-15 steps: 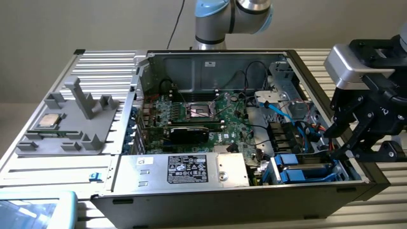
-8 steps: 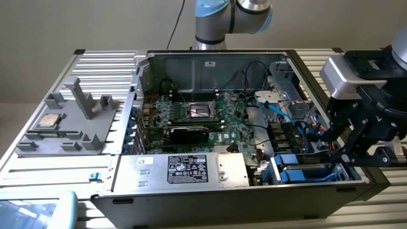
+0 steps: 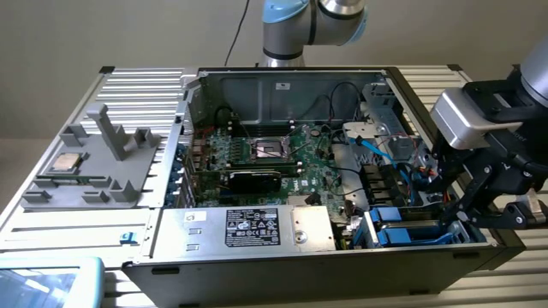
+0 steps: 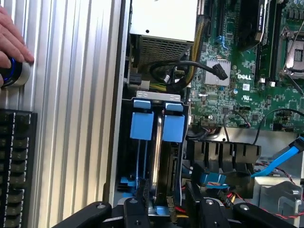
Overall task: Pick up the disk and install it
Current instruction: 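Insert the first disk wire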
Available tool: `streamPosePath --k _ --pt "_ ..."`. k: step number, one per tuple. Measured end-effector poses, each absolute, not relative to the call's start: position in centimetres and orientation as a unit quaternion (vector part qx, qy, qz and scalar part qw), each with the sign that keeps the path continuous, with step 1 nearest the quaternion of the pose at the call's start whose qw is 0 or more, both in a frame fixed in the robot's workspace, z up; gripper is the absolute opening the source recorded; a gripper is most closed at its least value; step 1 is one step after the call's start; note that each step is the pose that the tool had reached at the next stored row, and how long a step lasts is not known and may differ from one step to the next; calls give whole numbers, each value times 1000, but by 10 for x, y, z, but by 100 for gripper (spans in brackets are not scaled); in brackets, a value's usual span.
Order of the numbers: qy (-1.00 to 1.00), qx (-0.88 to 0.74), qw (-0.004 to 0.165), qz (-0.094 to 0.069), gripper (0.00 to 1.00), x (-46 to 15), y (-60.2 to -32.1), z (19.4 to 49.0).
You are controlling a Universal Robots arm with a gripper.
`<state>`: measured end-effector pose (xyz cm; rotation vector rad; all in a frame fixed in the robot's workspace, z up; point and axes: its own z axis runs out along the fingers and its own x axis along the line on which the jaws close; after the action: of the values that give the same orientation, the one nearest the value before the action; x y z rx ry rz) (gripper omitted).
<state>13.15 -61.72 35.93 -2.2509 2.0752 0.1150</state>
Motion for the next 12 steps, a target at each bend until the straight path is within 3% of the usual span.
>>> streamPosePath --k 12 --pt "649 -758 48 50 44 135 -617 349"
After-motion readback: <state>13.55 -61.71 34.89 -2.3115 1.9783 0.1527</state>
